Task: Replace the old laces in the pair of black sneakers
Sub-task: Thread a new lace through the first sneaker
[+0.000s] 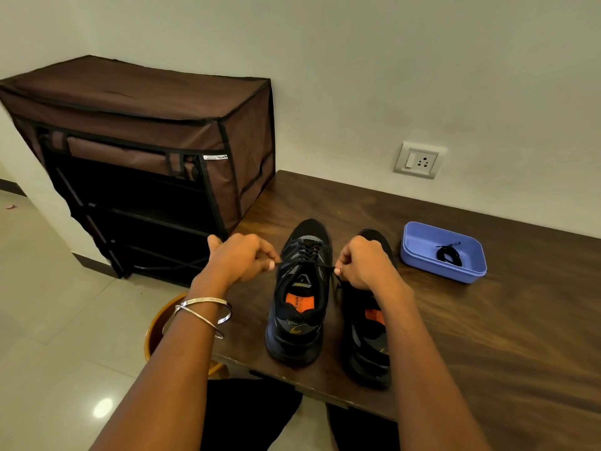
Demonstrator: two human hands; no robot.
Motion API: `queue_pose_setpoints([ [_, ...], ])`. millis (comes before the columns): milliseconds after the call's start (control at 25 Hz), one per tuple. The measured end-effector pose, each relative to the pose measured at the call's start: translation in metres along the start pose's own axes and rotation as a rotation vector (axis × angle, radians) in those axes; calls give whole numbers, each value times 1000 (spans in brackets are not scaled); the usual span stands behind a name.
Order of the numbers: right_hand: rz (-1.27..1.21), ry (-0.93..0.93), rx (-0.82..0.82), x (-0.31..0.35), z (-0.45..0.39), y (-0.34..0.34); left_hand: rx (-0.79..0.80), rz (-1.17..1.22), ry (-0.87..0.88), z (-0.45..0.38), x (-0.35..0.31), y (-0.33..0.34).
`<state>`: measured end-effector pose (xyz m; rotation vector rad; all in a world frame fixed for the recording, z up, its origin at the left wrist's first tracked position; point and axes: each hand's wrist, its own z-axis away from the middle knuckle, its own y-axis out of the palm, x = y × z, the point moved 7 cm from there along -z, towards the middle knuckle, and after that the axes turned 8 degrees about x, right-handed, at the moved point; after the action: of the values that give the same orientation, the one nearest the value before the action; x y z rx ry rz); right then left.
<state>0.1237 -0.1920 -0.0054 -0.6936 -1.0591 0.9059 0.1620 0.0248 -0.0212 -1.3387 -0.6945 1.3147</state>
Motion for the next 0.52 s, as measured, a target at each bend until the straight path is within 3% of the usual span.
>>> queue_pose_setpoints([
  [120, -150, -65, 95, 4, 8, -3, 230, 259, 90, -6, -2, 22],
  [280, -534, -122, 145, 4, 14, -2, 153, 399, 99, -14, -6, 22],
  [400, -945, -87, 94, 1, 10, -1, 178, 804, 94, -3, -17, 19],
  [520, -1244, 101, 143, -10, 3, 13, 219, 1150, -9, 5, -19, 27],
])
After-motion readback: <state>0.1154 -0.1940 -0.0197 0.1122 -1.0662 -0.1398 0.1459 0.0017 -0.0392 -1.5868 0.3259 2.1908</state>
